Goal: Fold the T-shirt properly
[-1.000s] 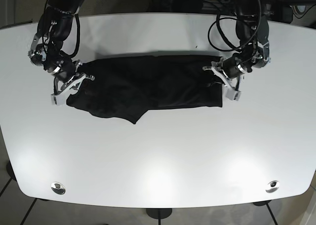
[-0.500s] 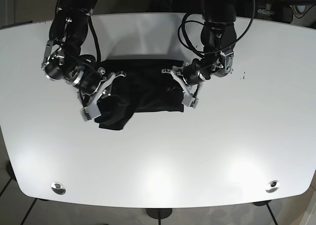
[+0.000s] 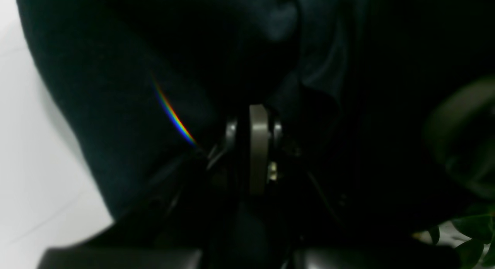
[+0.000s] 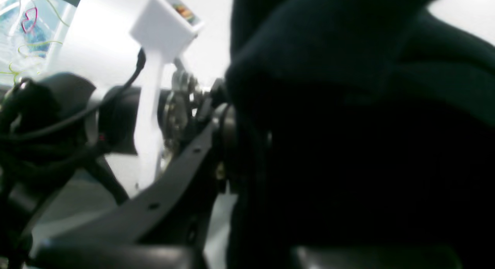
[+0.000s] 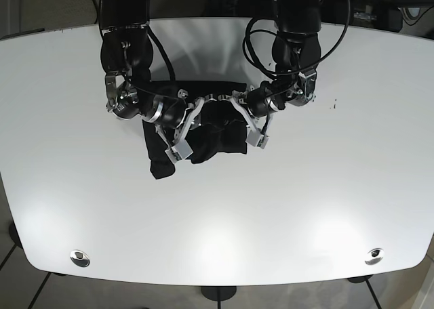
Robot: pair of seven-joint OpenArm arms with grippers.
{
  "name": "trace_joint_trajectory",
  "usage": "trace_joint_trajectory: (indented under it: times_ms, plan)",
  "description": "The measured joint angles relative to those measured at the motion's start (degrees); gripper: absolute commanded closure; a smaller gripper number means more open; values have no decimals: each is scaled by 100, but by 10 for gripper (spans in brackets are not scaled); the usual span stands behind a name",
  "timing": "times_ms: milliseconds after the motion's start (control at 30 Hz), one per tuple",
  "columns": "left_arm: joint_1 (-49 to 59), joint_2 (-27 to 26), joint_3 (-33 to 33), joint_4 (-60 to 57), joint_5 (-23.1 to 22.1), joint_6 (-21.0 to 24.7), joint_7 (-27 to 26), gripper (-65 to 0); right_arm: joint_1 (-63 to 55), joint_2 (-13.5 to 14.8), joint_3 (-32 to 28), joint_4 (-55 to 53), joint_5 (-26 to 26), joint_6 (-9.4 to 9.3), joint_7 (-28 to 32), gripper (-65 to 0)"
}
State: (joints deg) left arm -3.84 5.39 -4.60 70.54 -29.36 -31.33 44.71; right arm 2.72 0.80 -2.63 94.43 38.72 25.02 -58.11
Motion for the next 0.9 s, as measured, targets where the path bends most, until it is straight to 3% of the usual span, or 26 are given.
trace_joint_trajectory:
  times_ms: [67, 267, 333, 367, 633, 767, 900]
  plan:
    - [4, 0, 0, 0, 22, -9, -87, -24, 55, 2, 0, -129, 11, 2, 223, -79]
    - [2, 7, -2, 4, 39, -15, -114, -24, 385, -55, 0, -719, 4, -24, 210, -355]
    - [13, -4, -22, 11, -186, 11, -83, -24, 409, -85, 11, -507, 63, -39, 181, -445]
    - [20, -26, -22, 68, -356, 59, -17, -24, 398, -94, 35, -343, 120, -37, 39, -461]
    - [446, -1012, 2, 1495, -1569, 157, 76, -24, -79, 221, 433, 984, 160, 0, -2, -444]
    - [839, -1759, 17, 1888, -1517, 157, 114, -24, -382, 442, 448, 1165, 168, 4, -17, -444]
    - [807, -1974, 146, 1895, -706, 157, 87, -24, -470, 636, -87, 1084, 22, 4, -17, -444]
